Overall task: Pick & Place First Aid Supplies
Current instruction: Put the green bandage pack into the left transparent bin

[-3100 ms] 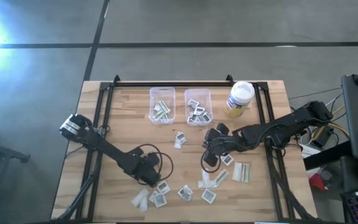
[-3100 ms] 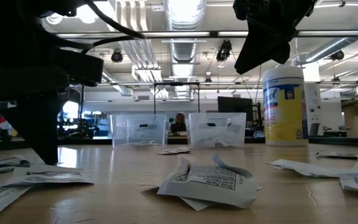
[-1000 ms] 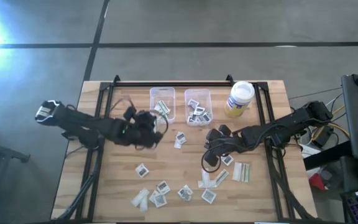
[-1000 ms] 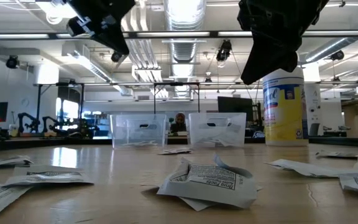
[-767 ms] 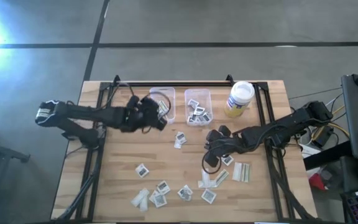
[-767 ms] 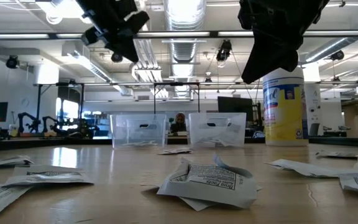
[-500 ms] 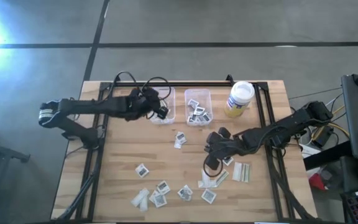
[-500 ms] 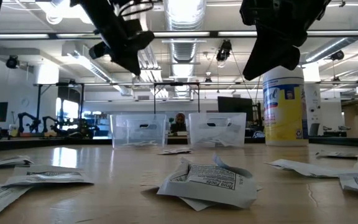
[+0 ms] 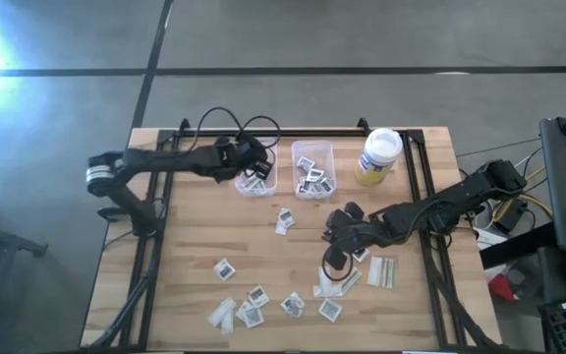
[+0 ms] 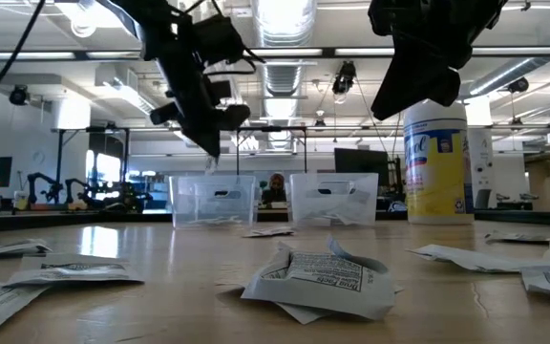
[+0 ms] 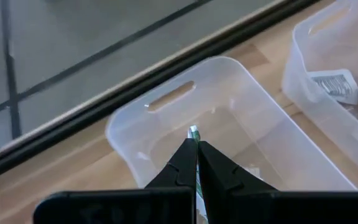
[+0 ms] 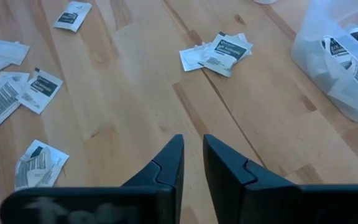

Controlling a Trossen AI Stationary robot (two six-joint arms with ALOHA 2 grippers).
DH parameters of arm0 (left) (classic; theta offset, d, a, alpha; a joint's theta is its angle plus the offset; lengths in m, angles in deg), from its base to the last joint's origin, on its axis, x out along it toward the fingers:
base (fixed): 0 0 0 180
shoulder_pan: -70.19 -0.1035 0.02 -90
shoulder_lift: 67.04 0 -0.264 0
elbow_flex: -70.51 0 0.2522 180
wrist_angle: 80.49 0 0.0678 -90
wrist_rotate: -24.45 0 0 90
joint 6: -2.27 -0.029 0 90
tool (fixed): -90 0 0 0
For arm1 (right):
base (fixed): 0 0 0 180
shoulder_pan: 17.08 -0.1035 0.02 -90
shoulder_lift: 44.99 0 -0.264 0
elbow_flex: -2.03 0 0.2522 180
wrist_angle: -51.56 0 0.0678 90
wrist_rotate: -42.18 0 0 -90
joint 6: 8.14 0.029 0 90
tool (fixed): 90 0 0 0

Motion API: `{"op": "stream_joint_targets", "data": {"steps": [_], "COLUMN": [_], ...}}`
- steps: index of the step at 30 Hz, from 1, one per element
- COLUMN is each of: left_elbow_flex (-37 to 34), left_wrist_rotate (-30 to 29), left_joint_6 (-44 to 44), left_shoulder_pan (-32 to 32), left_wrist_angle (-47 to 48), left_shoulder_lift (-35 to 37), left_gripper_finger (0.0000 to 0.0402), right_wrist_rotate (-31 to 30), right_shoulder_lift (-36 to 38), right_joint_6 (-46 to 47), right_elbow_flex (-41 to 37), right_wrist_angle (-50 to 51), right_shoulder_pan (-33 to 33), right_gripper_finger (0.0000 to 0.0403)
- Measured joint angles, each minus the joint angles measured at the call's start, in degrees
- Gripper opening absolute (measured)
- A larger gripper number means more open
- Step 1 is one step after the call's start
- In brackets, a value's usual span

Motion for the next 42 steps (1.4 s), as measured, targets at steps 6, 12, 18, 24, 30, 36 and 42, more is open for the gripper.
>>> {"op": "stream_joint_targets", "data": {"steps": [6, 12, 18, 24, 30, 36, 42], "left_elbow_flex": [0.0, 0.0, 0.0, 0.0, 0.0, 0.0, 0.0], "left_wrist_rotate": [3.2, 3.2, 5.2, 5.8, 5.8, 5.8, 5.8], "left_joint_6": [-1.0, -2.0, -3.7, -6.9, -8.4, -8.6, -11.5], "left_shoulder_pan": [-1.4, -1.5, -1.5, -1.5, -1.5, -1.5, -1.3], "left_wrist_angle": [-2.1, -2.2, -2.2, -2.2, -2.2, -2.2, -2.0], "left_shoulder_lift": [-2.8, -3.4, -3.3, -3.3, -3.3, -3.2, -1.2], "left_gripper_finger": [0.0007, 0.0007, 0.0007, 0.0026, 0.0086, 0.0132, 0.0139], "right_wrist_rotate": [0.0, 0.0, 0.0, 0.0, 0.0, 0.0, 0.2], "right_shoulder_lift": [0.0, 0.0, 0.0, 0.0, 0.0, 0.0, 0.0], "right_joint_6": [0.0, -0.2, -0.2, -0.2, -0.2, -0.2, 0.0], "right_elbow_flex": [0.0, -0.1, -0.1, -0.1, -0.1, -0.1, -0.1], "right_wrist_angle": [0.0, -0.1, -0.1, -0.1, -0.1, -0.1, -0.1], "right_shoulder_pan": [0.0, 0.0, 0.0, 0.0, 0.0, -0.1, -0.3], "right_gripper_finger": [0.0058, 0.0066, 0.006, 0.0053, 0.0052, 0.0052, 0.0052]}}
